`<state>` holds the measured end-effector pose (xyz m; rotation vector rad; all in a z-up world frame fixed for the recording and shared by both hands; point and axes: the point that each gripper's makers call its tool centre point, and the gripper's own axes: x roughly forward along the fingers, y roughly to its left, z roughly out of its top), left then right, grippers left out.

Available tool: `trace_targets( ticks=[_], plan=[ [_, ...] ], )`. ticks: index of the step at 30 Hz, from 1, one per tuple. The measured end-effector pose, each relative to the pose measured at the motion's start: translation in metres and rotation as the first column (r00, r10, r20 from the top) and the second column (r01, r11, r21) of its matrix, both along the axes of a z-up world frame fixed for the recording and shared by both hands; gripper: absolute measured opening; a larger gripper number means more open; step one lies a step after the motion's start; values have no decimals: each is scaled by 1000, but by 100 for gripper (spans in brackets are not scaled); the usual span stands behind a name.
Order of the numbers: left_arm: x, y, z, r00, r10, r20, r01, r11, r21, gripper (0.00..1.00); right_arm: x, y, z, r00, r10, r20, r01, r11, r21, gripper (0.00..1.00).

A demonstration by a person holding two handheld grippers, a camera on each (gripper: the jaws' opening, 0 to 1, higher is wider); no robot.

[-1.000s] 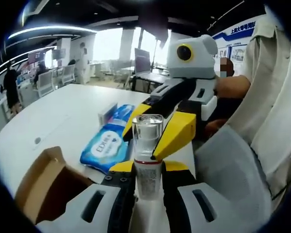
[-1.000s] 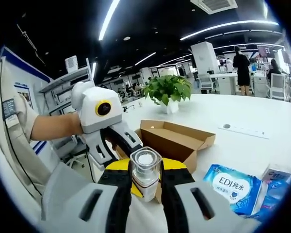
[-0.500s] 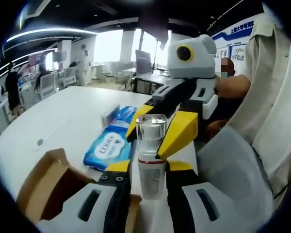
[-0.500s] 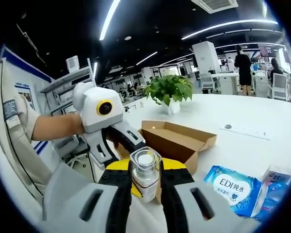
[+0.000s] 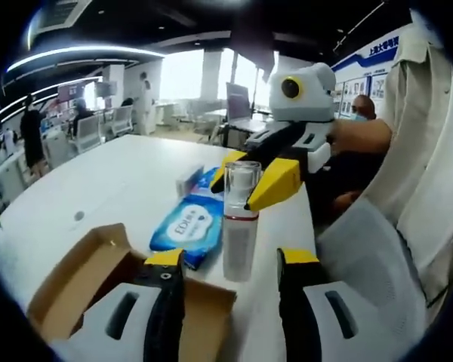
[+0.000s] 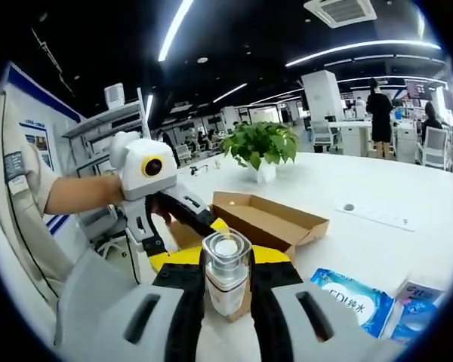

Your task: Operate the shoe box by opening the lid, removing the specified soft item, and placing it in the target area until the item is outside and the box remains undamaged.

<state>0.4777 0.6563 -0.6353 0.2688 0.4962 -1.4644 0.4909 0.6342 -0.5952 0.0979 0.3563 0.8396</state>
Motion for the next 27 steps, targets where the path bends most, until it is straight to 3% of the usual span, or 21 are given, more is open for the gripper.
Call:
trace_targets(
  ticks=[13, 27],
  plan=[
    [18, 31, 15, 991, 135, 3, -135, 990, -42, 65, 28, -28, 5, 998, -23, 54, 25, 998, -53, 19],
    [26, 69, 20, 968, 250, 20, -248, 968, -45, 73, 69, -64, 7, 991, -54, 120, 69, 990, -125, 19]
  ],
)
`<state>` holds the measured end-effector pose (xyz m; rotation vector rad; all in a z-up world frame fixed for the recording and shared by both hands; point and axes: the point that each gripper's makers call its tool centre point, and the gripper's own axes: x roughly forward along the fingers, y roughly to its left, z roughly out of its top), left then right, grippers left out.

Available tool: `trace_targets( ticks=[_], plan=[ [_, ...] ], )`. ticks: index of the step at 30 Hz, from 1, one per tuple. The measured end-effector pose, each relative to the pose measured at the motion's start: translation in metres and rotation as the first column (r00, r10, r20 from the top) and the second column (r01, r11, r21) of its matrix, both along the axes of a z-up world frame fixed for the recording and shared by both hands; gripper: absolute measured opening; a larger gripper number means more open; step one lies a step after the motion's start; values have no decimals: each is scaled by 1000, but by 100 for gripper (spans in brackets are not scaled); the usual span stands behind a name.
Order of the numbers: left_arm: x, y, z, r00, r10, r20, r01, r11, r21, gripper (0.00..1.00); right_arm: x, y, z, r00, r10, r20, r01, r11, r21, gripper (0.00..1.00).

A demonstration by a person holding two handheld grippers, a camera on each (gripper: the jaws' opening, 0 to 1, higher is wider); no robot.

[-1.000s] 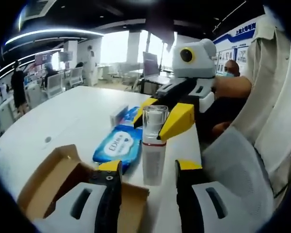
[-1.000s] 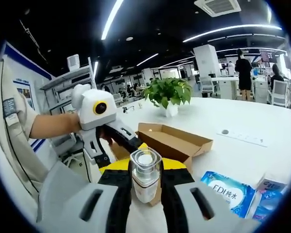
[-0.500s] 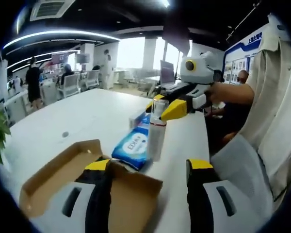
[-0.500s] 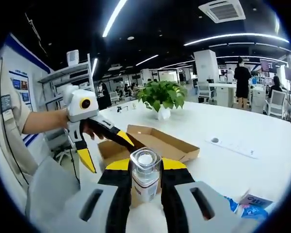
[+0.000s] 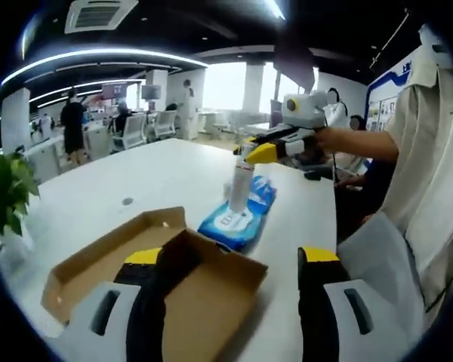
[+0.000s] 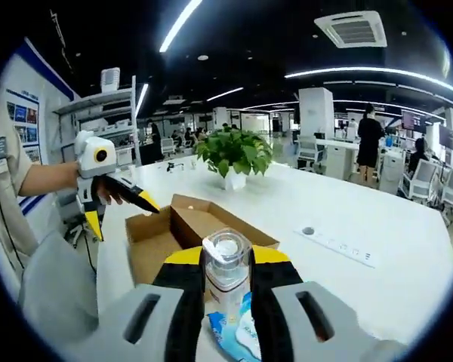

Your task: Operate the shoe box by opening the lid, removing the specified soft item, and placing it in the target area until the item is outside and the box remains undamaged.

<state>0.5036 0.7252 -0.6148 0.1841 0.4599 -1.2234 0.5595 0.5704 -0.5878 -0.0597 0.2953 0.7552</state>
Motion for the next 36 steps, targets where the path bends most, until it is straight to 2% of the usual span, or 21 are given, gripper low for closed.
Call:
trace_targets(
  ticks=[10, 24, 36],
  plan=[
    [0, 26, 6, 996, 88, 4, -88, 996, -21, 78, 24, -14, -8, 1000, -6, 16, 6, 999, -46, 19],
    [-17, 61, 8, 981, 192, -8, -192, 981, -29, 85, 59, -35, -30, 1000, -18, 24, 20, 996, -88, 19],
    [-32, 81, 11, 967, 255, -12, -255, 967, -22, 92, 73, -42, -48, 1000, -7, 18, 9, 993, -115, 20]
  ],
)
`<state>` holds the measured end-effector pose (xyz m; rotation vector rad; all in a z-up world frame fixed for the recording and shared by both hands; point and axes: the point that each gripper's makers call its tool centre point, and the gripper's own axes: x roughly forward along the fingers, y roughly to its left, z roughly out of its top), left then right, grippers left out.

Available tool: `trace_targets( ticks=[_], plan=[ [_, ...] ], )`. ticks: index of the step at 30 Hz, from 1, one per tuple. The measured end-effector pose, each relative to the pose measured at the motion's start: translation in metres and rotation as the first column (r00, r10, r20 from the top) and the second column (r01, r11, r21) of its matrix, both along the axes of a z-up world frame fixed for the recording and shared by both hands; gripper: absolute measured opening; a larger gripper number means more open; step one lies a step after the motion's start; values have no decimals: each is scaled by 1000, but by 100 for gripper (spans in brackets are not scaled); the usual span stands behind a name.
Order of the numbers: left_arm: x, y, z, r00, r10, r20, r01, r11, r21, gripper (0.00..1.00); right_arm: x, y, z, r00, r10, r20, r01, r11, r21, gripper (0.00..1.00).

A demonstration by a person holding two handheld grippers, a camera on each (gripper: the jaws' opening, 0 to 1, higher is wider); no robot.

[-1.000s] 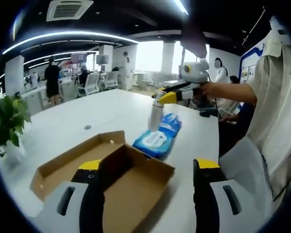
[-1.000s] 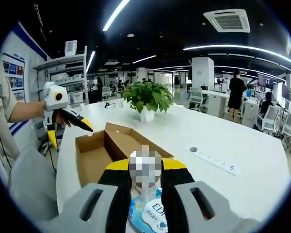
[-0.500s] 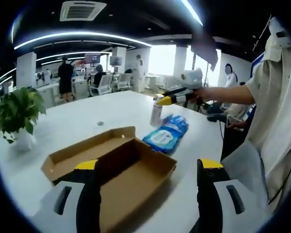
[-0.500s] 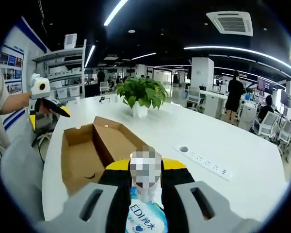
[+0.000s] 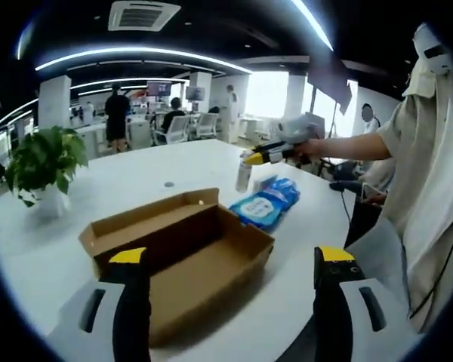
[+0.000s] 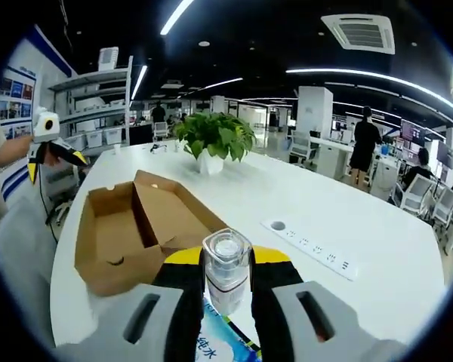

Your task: Operate the shoe box by opening the lid, removing the specified soft item, and placing it in the target area until the item is outside and the box remains undamaged.

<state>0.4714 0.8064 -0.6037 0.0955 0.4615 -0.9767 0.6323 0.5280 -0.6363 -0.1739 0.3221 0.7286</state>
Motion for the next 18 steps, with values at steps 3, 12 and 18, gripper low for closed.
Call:
trace_targets(
  ticks=[3, 12, 18],
  plan=[
    [-3, 7, 0, 1000, 30, -4, -30, 1000, -8, 94, 2, 0, -3, 1000, 7, 2, -7, 1000, -3, 20],
    [-9, 21, -3, 996, 89, -22, -89, 996, -14, 93, 12, -5, -22, 1000, -10, -19, 9, 1000, -24, 19],
    [-8, 29, -2, 992, 125, -22, -126, 992, -22, 93, 16, -5, -33, 999, -25, -33, 24, 999, -32, 19]
  ],
)
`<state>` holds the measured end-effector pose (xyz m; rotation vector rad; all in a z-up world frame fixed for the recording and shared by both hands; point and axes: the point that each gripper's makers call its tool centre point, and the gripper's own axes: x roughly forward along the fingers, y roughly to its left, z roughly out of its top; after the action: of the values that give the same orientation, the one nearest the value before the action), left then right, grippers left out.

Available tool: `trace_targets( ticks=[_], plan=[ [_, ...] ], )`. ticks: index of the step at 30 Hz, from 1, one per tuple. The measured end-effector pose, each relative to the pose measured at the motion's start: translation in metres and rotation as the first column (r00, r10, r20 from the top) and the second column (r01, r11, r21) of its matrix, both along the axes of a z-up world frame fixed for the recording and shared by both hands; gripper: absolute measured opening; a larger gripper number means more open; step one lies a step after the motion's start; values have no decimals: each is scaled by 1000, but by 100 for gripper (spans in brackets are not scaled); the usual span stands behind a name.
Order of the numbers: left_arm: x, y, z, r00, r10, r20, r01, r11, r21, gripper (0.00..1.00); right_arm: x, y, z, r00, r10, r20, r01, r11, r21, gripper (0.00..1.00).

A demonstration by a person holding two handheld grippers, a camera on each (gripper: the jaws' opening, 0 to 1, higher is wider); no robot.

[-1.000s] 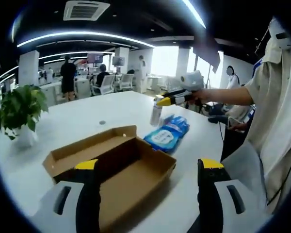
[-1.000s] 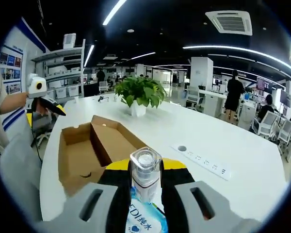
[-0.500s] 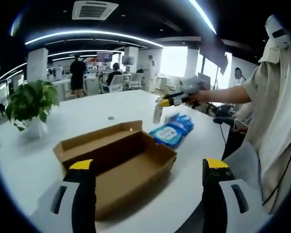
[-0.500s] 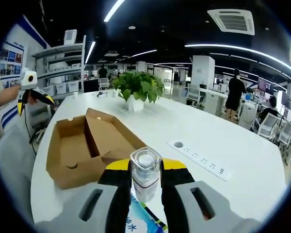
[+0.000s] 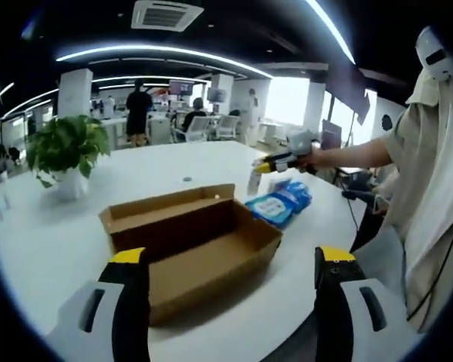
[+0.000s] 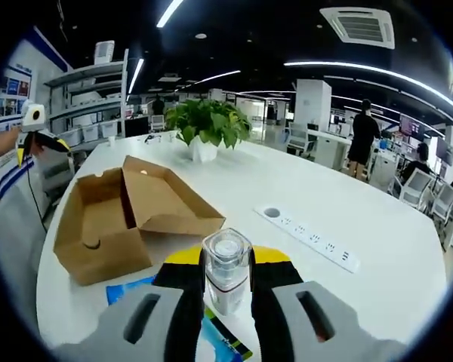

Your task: Operate the shoe box by opening the lid, removing the specified soft item, and placing it in the target area until the item is outside and the box remains undamaged.

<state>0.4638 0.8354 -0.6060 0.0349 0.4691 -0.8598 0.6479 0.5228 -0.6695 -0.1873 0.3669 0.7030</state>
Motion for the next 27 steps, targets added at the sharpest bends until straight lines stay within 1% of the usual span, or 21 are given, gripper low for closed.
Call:
trace_targets(
  ticks=[5, 13, 16, 19, 22, 27],
  plan=[
    [-1, 3, -5, 1000, 10, -9, -10, 1000, 14, 92, 3, -1, -12, 1000, -23, -11, 23, 1000, -11, 19],
    [-3, 6, -10, 1000, 20, -19, -20, 999, 30, 92, 5, -2, -21, 999, -41, -12, 41, 999, -15, 19],
    [-4, 6, -11, 999, 22, -23, -22, 999, 29, 91, 4, -5, -25, 999, -43, -14, 42, 998, -37, 19],
    [-5, 7, -13, 999, 28, -27, -28, 999, 28, 91, 5, -10, -28, 999, -50, -7, 49, 997, -56, 20],
    [-6, 7, -15, 999, 32, -31, -31, 999, 28, 91, 6, -15, -27, 998, -68, -2, 68, 997, -49, 20],
    [-6, 5, -16, 999, 34, -34, -33, 999, 26, 90, 4, -17, -27, 997, -79, -17, 78, 996, -37, 20]
  ],
)
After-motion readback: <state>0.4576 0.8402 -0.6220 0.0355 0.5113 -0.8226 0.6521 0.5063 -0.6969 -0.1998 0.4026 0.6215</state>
